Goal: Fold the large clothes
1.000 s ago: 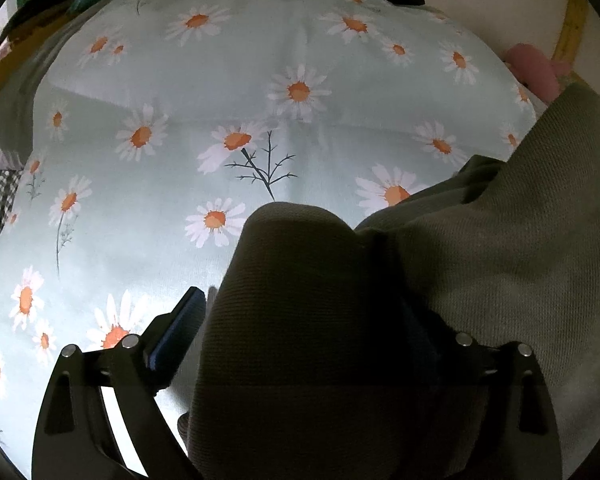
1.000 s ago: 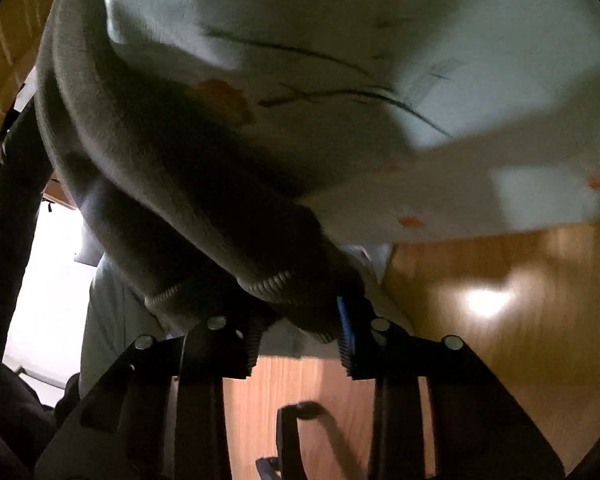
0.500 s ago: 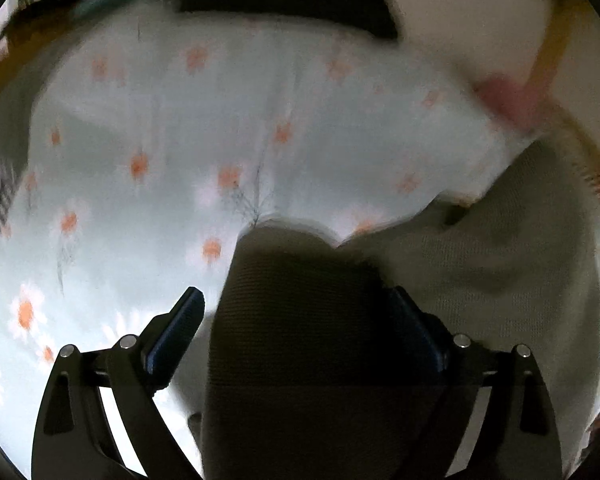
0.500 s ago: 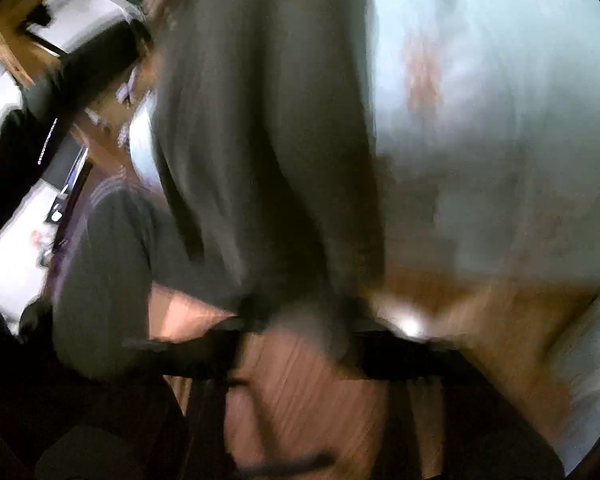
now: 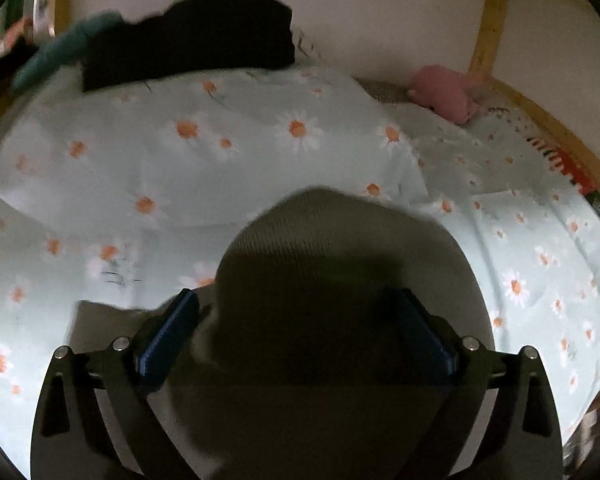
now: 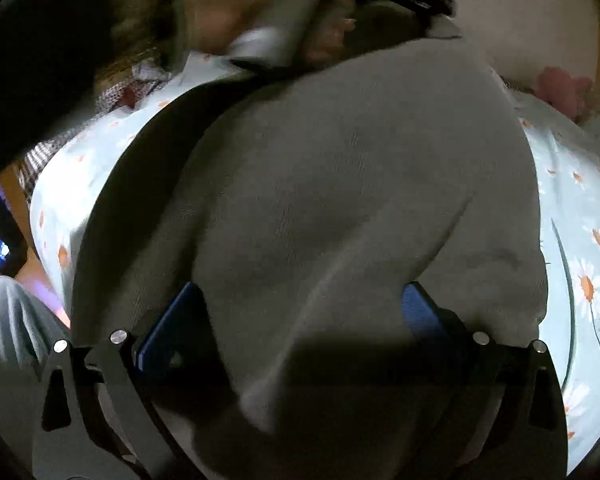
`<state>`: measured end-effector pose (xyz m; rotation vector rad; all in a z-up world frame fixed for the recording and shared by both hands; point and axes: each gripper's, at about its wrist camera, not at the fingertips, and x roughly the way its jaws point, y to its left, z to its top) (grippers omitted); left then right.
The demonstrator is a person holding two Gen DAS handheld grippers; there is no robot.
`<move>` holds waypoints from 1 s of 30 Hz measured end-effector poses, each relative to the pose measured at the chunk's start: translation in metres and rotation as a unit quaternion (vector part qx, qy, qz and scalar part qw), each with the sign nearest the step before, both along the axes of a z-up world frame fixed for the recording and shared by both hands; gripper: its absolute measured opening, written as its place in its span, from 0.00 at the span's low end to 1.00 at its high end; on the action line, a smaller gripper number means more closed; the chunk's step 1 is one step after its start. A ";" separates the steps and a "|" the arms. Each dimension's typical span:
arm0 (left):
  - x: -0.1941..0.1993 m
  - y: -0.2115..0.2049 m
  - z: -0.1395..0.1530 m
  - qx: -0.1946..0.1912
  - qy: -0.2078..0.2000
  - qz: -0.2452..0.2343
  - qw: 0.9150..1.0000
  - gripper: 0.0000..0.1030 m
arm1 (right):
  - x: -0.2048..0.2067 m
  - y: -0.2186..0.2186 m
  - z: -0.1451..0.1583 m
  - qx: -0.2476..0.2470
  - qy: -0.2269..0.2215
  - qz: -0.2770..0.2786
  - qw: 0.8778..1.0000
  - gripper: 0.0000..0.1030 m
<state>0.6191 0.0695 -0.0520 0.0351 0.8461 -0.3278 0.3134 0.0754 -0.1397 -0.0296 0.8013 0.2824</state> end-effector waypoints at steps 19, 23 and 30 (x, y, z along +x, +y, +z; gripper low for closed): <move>0.040 0.027 -0.060 0.058 0.029 0.076 0.995 0.96 | -0.042 0.034 -0.051 -0.165 -0.074 0.092 0.979 0.98; 0.019 0.029 -0.027 0.057 0.004 0.074 0.996 0.96 | -0.046 0.019 -0.036 -0.093 -0.090 0.066 0.989 0.97; -0.114 0.060 0.024 0.047 -0.060 0.047 0.996 0.96 | -0.089 -0.027 -0.019 0.017 -0.103 0.063 0.992 0.97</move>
